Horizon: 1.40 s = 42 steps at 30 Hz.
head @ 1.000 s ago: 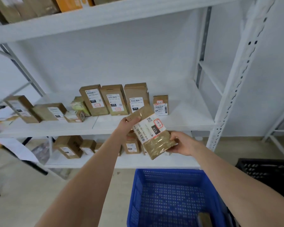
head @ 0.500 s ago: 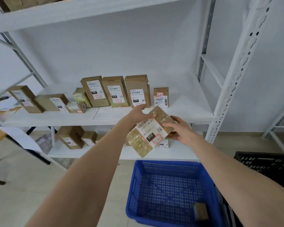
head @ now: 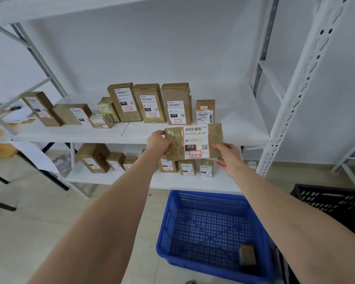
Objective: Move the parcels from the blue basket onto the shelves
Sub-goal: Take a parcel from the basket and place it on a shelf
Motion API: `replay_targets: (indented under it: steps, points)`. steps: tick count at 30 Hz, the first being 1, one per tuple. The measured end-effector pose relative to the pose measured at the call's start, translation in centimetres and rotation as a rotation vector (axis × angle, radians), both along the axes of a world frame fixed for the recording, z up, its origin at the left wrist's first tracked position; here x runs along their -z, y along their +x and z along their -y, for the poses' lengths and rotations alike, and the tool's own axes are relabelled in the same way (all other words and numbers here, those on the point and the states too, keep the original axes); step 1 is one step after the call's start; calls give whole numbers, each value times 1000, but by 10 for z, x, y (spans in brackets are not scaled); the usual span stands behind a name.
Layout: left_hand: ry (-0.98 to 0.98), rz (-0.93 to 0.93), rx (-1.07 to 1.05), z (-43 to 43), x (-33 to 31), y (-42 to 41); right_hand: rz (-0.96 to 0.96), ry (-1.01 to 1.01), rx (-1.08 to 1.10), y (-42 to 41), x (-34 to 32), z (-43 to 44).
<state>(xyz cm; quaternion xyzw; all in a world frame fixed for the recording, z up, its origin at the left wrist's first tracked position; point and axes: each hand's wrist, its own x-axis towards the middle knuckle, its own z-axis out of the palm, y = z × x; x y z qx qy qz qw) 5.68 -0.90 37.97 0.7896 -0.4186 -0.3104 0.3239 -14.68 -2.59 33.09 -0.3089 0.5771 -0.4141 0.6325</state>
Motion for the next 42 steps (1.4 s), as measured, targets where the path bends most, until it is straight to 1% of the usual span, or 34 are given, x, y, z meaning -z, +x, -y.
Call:
replay_targets:
  steps: [6, 12, 16, 22, 27, 32, 37, 42]
  points:
    - [-19, 74, -8, -11, 3, 16, -269, -81, -16, 23, 8, -6]
    - [5, 87, 7, -21, 7, 57, -392, -129, -38, 70, 12, -12]
    - [21, 50, -7, -27, 12, 103, -471, -161, -25, 121, 16, -17]
    - [51, 30, 8, -36, 18, 203, -548, -153, -17, 219, 25, -30]
    - [40, 44, -1, -44, 18, 284, -562, -145, -43, 298, 30, -39]
    - [34, 51, -6, -42, 25, 343, -549, -139, -43, 357, 31, -33]
    - [22, 25, -35, -17, 29, 388, -547, -134, -56, 399, 31, -9]
    - [-16, 11, -32, 23, 28, 431, -522, -136, -47, 444, 33, 34]
